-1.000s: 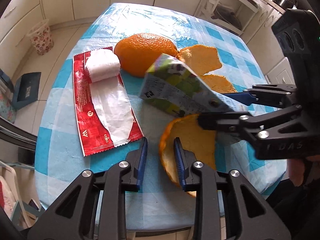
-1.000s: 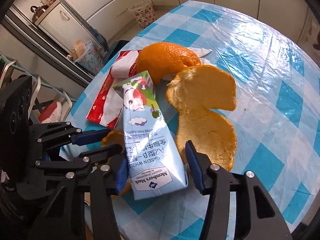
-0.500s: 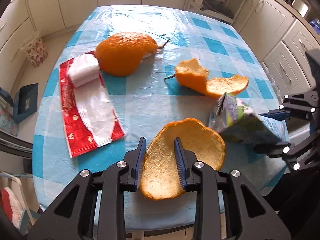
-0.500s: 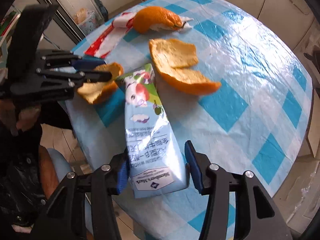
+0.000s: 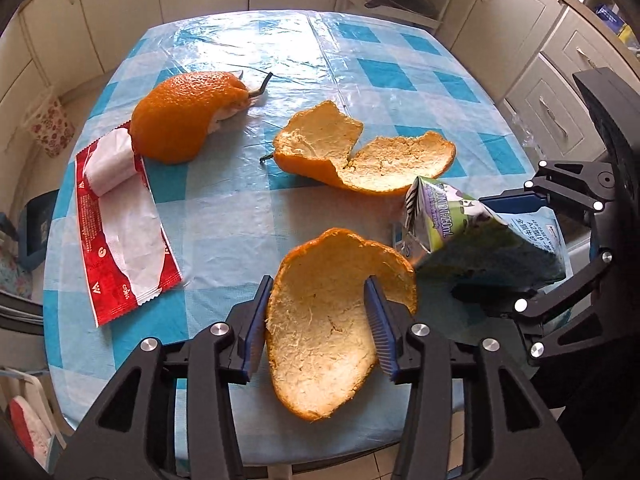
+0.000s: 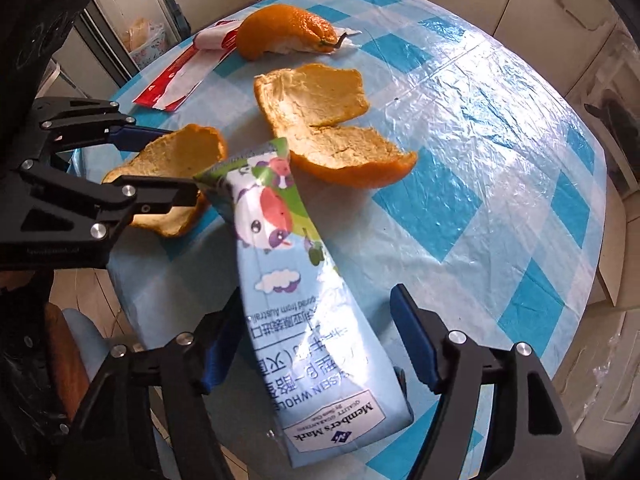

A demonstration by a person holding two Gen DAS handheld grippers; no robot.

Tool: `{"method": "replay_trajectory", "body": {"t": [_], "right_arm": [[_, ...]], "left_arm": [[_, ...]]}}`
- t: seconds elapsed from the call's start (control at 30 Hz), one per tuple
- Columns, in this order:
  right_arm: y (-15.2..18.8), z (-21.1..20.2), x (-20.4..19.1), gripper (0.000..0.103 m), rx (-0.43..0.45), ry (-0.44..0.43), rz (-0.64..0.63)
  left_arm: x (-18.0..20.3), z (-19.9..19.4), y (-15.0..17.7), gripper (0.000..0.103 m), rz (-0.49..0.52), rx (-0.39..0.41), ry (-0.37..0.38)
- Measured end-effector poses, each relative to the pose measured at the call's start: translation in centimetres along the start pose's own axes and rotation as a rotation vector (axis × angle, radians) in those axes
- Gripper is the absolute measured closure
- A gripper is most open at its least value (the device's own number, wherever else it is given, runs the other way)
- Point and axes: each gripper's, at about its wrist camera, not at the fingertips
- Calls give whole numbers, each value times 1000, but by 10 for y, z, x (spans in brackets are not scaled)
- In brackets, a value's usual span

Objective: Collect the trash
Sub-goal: 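Grasp the milk carton with the right tool while the left tool grasps an orange peel, then lift the carton with the right tool while the left tool lifts the peel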

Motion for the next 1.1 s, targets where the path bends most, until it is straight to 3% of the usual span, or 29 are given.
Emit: {"method": "replay_trajectory", "body": {"t": [0.07,0.17,0.4,0.57,0.73,0.77,0.8,0.87,1.03,1.1], "right_arm": [[-1,-4,4,49,0,-15,19],[2,-10,13,61,4,-9,53],[9,-18,51,60,7,10,160],[12,-14,42,47,10,16,143],[6,-12,41,50,20,1,160],[7,-12,41,61,18,1,164],[4,-12,42,65,19,8,166],[2,-13,47,64,17,0,181],[6,-18,61,64,13,19,223],[8,-17,62,64,13,19,228]], "left_arm": [[1,0,1,60,4,-2,6],[4,-1,2,60,17,-5,22],[10,-4,1,59,31,5,13],[11,-2,-2,56,26,8,-3],[12,1,-2,55,29,10,-26],[13,1,-2,57,35,10,-30],[14,0,-2,61,42,15,-33],[16,-1,-2,85,52,19,-34],[7,-3,-2,86,15,14,-5],[5,-2,-1,81,7,9,5]]}}
Point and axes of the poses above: each gripper's, at about its wrist camera, not at the fingertips, and z roughly the way its jaws point, x to its right, y to its underside, and after that the axes turned 8 degrees about z, right-handed
